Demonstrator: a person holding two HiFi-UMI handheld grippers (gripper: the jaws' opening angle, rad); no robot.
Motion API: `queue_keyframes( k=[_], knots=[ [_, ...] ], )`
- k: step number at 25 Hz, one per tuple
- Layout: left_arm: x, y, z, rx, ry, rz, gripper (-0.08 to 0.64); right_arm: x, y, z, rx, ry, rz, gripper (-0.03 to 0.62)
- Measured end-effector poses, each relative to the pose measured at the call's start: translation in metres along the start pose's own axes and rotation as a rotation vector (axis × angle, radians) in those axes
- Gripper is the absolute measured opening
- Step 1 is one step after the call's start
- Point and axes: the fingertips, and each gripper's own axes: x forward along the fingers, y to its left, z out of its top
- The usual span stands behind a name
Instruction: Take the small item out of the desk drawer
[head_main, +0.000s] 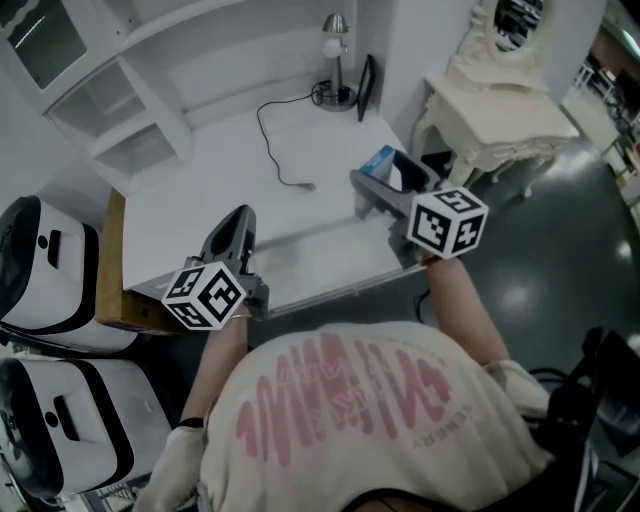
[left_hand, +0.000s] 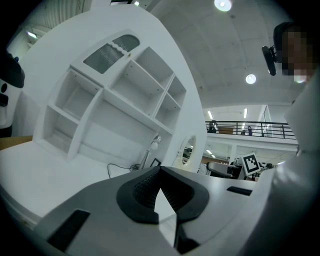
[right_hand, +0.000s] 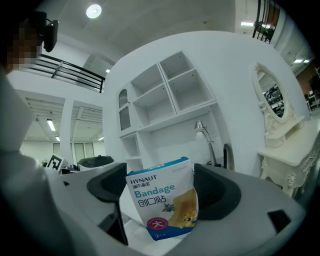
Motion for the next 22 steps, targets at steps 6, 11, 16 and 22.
queue_keyframes(
  k=[6,11,16,22],
  knots=[
    [0.000,0.003,0.003,-0.001,-0.004,0.002,0.028,0.003,0.000,-0.004,-0.018,0.011,-0.003,0.442],
    [-0.001,0.007,0.000,-0.001,-0.002,0.009,0.029,0.005,-0.002,-0.008,-0.021,0.019,-0.003,0.442],
    [0.001,0.012,0.002,0.006,-0.006,0.010,0.029,0.010,-0.004,-0.010,-0.020,0.025,0.002,0.442],
    [0.002,0.016,0.002,0.002,-0.003,0.018,0.028,0.014,-0.005,-0.012,-0.024,0.038,0.004,0.442]
  ],
)
